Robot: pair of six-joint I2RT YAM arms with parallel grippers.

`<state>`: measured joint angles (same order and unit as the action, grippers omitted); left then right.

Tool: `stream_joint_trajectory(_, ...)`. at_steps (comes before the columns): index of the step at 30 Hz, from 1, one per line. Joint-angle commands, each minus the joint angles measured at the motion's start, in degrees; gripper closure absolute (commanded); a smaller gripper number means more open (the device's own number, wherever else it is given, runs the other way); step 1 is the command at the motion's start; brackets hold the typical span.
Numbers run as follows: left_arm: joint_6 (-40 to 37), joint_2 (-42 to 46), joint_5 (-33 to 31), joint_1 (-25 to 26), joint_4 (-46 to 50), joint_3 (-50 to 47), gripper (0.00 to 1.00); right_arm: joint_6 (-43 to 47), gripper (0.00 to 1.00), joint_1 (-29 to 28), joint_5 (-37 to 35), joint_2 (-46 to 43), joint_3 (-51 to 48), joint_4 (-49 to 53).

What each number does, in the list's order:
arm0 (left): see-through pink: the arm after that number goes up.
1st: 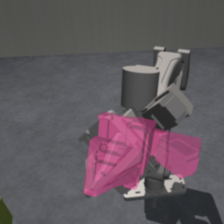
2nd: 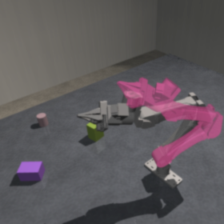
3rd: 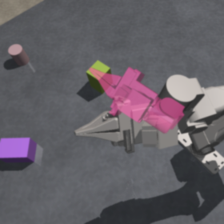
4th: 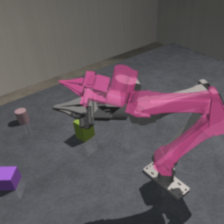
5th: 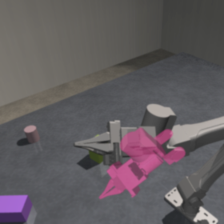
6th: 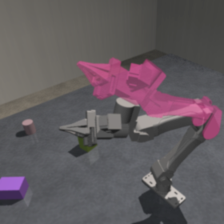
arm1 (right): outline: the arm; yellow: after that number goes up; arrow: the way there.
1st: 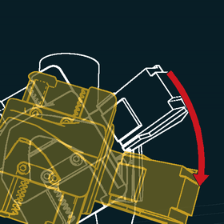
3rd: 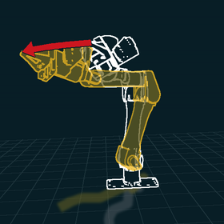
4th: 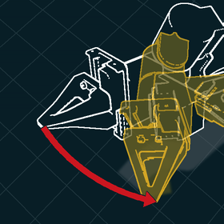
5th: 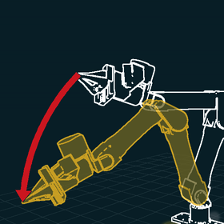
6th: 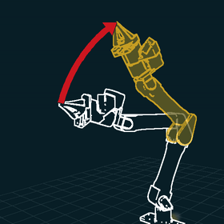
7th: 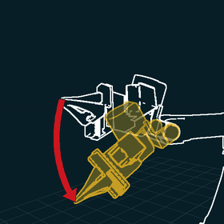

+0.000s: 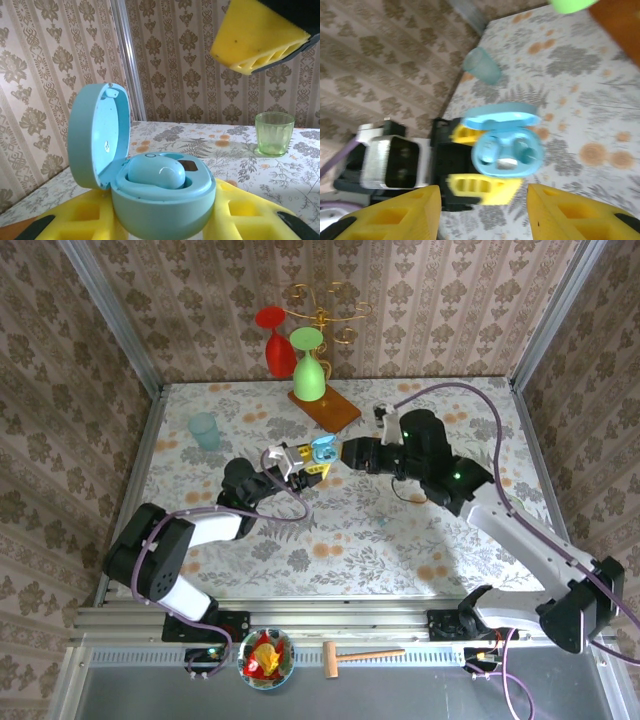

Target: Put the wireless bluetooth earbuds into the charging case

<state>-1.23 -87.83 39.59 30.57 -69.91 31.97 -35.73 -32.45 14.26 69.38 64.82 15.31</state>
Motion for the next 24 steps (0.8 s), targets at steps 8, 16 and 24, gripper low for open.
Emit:
stream_joint_trajectory(8, -3.4, 4.7, 0.3, -0.9, -1.4, -2.2, 0.74, -5.2, 0.54, 7.0, -16.0, -8.9, -17.9, 13.7)
stream_joint_trajectory(16, -3.5, 5.1, 0.6, -0.9, -1.1, -2.3, 0.74, -7.2, 0.65, 7.4, -5.4, -0.2, -24.8, 7.5)
stream_joint_trajectory(24, -3.3, 5.3, 0.7, -0.9, -1.1, -2.6, 0.74, -4.0, 0.75, 7.3, -3.3, 13.8, -20.8, 3.9)
